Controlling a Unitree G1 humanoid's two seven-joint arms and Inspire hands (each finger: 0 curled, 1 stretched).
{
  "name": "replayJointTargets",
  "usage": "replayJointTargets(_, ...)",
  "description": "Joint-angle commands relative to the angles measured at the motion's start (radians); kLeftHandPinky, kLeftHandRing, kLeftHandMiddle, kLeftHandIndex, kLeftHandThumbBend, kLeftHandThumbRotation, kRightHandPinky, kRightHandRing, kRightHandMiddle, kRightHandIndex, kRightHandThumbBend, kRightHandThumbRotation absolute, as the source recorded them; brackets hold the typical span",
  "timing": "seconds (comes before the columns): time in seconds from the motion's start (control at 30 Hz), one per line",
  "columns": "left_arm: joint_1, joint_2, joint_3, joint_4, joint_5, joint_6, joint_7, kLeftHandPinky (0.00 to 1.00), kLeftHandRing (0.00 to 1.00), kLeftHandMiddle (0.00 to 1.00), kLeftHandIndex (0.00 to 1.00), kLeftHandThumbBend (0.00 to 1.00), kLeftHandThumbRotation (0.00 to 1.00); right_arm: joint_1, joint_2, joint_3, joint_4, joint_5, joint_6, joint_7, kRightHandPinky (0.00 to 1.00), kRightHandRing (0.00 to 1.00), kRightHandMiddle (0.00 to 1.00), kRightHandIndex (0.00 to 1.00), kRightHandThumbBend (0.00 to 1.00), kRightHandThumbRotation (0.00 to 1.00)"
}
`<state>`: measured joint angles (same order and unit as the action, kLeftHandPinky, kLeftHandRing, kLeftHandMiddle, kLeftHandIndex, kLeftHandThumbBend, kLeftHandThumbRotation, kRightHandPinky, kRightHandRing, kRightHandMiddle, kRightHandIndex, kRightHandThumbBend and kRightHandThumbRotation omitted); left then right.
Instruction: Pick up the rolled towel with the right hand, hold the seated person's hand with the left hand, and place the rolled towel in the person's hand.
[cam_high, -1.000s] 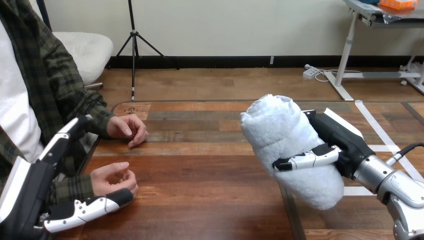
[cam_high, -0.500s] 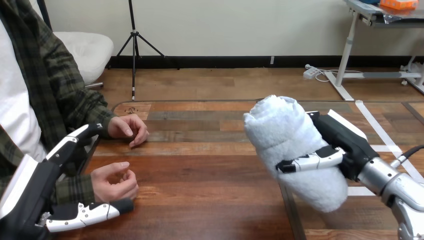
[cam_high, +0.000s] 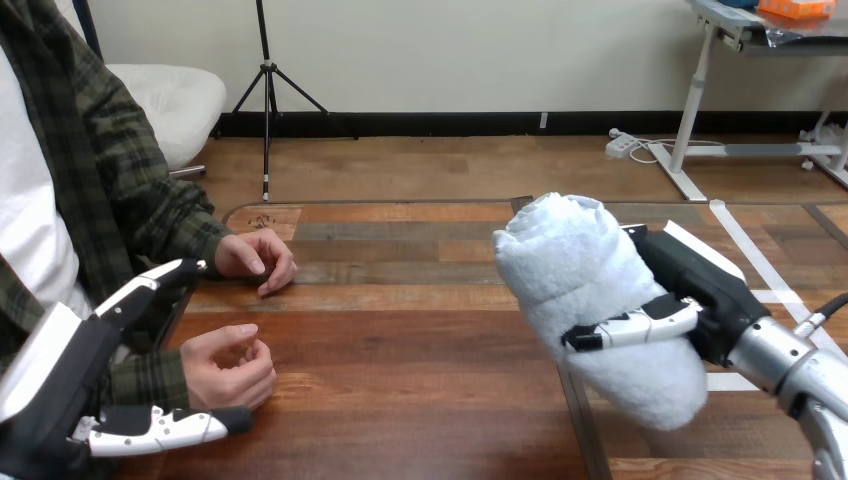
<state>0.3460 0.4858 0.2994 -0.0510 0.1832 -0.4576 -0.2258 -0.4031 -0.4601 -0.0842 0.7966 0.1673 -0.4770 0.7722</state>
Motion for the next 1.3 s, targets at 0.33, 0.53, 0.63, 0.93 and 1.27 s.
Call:
replayJointTargets(0.33, -0.122, 0.119, -0.011, 0.156, 0.099, -0.015, 0.023, 0.74, 0.82, 0.86, 0.83, 1.00, 0.17, 0.030, -0.052, -0.053, -0.228, 0.086, 0.065, 0.038, 0.24, 0.30, 0.39, 0.43, 0.84, 0.00)
replayJointTargets(0.53, -0.151, 0.157, -0.025, 0.234, 0.149, -0.036, 0.041, 0.74, 0.82, 0.86, 0.83, 1.00, 0.17, 0.052, -0.065, -0.062, -0.276, 0.115, 0.077, 0.066, 0.24, 0.30, 0.39, 0.44, 0.84, 0.00)
replayJointTargets(0.63, -0.159, 0.165, -0.027, 0.249, 0.159, -0.037, 0.045, 0.74, 0.83, 0.86, 0.83, 1.00, 0.16, 0.066, -0.072, -0.067, -0.307, 0.136, 0.105, 0.077, 0.23, 0.29, 0.38, 0.44, 0.84, 0.00)
replayJointTargets(0.93, -0.203, 0.211, -0.048, 0.349, 0.206, -0.078, 0.075, 0.75, 0.85, 0.86, 0.83, 1.00, 0.14, 0.110, -0.089, -0.082, -0.409, 0.154, 0.145, 0.074, 0.21, 0.27, 0.37, 0.44, 0.84, 0.00)
replayJointTargets(1.27, -0.241, 0.261, -0.085, 0.416, 0.282, -0.101, 0.123, 0.74, 0.84, 0.85, 0.82, 1.00, 0.13, 0.128, -0.098, -0.103, -0.454, 0.193, 0.181, 0.108, 0.19, 0.26, 0.38, 0.43, 0.83, 0.00)
